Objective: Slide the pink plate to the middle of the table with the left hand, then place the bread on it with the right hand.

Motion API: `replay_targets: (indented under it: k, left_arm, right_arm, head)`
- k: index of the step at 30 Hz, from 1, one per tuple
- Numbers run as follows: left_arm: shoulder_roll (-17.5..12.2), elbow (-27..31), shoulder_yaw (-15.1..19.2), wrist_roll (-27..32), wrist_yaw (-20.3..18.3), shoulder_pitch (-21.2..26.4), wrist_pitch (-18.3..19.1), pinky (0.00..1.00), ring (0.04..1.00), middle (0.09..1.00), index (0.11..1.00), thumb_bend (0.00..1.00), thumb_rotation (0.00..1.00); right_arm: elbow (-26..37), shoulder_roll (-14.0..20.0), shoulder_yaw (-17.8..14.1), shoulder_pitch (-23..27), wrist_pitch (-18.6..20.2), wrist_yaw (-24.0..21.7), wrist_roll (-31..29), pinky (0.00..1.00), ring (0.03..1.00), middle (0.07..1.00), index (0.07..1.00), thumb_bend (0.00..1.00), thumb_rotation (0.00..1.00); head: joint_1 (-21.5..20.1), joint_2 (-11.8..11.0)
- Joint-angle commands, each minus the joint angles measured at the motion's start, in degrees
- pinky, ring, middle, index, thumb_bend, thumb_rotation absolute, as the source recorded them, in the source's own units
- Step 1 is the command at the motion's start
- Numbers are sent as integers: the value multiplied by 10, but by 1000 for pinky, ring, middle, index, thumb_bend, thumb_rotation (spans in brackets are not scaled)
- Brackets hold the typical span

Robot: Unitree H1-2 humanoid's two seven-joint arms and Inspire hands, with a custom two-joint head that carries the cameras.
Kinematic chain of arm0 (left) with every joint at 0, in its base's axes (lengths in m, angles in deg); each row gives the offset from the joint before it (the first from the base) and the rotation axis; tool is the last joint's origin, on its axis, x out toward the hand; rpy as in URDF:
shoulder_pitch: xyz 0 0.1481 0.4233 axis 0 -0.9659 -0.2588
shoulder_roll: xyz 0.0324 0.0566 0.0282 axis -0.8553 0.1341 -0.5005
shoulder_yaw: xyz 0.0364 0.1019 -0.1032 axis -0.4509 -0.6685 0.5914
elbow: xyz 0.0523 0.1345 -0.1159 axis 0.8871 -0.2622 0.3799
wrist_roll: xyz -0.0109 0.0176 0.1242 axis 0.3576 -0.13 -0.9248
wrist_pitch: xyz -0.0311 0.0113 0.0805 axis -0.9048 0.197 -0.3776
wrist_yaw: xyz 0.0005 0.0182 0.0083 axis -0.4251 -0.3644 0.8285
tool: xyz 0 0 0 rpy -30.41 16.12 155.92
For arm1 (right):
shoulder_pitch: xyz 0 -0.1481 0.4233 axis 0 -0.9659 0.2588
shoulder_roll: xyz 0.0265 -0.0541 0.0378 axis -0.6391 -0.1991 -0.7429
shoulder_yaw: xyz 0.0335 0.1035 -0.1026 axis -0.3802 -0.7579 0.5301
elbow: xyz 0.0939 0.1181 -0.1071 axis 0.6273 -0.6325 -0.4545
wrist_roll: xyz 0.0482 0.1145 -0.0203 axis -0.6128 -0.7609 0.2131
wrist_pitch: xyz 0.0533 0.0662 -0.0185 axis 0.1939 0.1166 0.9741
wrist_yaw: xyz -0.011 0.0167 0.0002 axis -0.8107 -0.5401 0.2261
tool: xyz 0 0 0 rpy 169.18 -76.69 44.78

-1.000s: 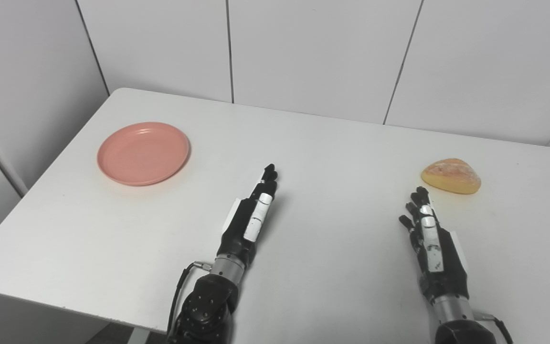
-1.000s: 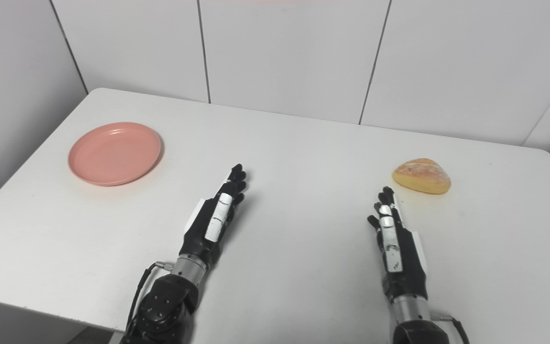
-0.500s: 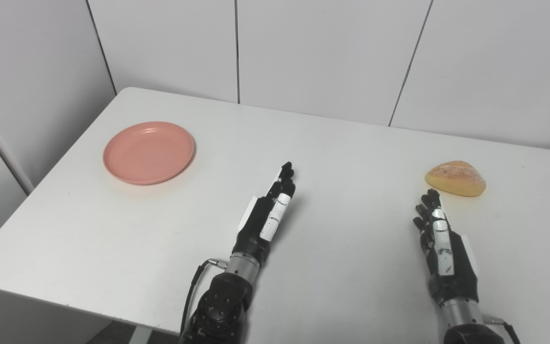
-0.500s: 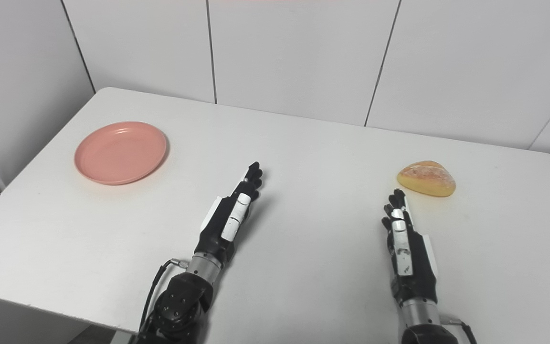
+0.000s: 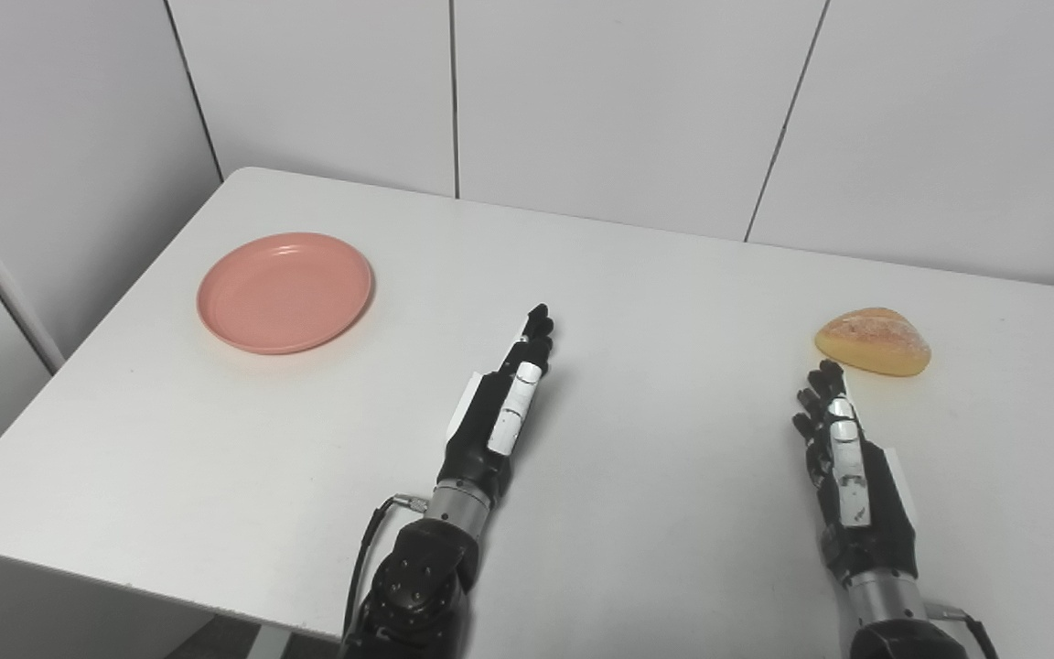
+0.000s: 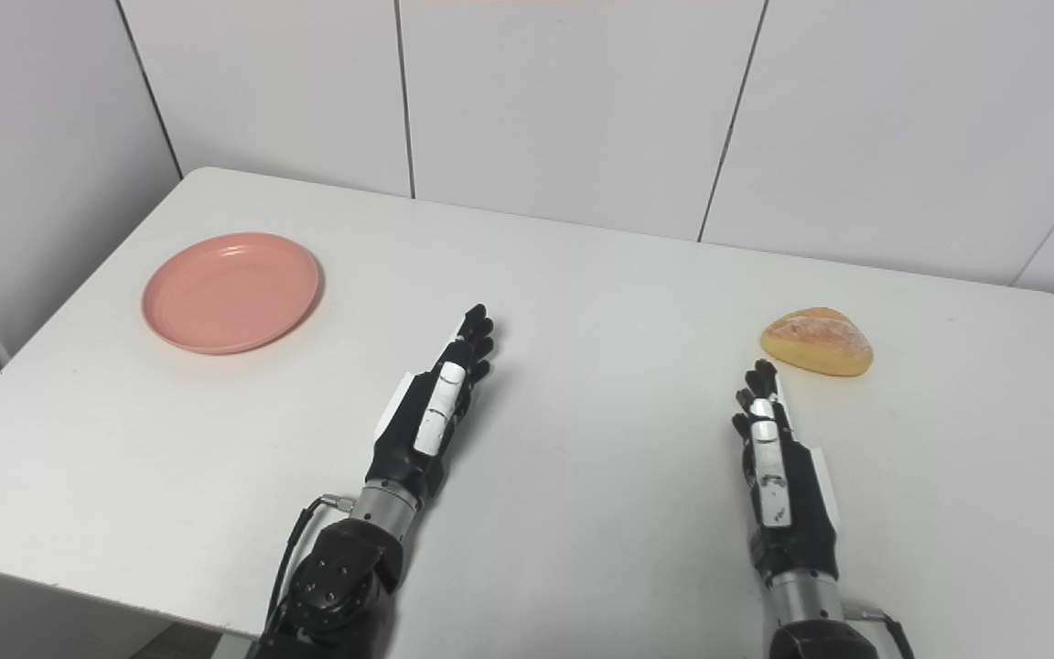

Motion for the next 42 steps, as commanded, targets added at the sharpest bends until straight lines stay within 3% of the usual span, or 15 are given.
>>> replay_targets:
  k: [1, 14, 20, 27, 35, 42]
  left_arm:
    - [0, 1, 14, 19, 0, 34, -4, 1000, 1000, 1000, 1000, 736, 1000]
    - [-30, 39, 63, 68, 3, 75, 39, 997, 991, 990, 979, 825, 1000]
    - [-55, 50, 96, 107, -7, 103, 68, 948, 947, 969, 973, 833, 1000]
    - [-77, 53, 126, 104, 21, 138, 90, 840, 892, 920, 905, 833, 1000]
    - [-117, -15, 176, 104, 37, 188, 50, 835, 879, 906, 882, 826, 1000]
    - [-148, -31, 204, 96, 60, 216, 62, 804, 842, 876, 845, 850, 1000]
  right_arm:
    - [-6, 1, 0, 7, -29, -4, 2, 1000, 1000, 1000, 1000, 589, 985]
    - [-14, -1, -1, 12, -33, -10, -4, 1000, 1000, 1000, 1000, 584, 986]
    - [-19, -1, -7, 13, -37, -14, -13, 1000, 1000, 1000, 1000, 586, 962]
    - [-16, 5, -11, 12, -34, -22, -22, 1000, 1000, 1000, 1000, 584, 958]
    - [-15, 13, -14, 8, -34, -34, -37, 1000, 1000, 1000, 1000, 593, 958]
    - [-12, 19, -11, 7, -32, -41, -37, 1000, 1000, 1000, 1000, 622, 979]
  head:
    - [0, 1]
    - [11, -1]
    - [17, 0]
    - [35, 3]
    - [54, 3]
    - [61, -1]
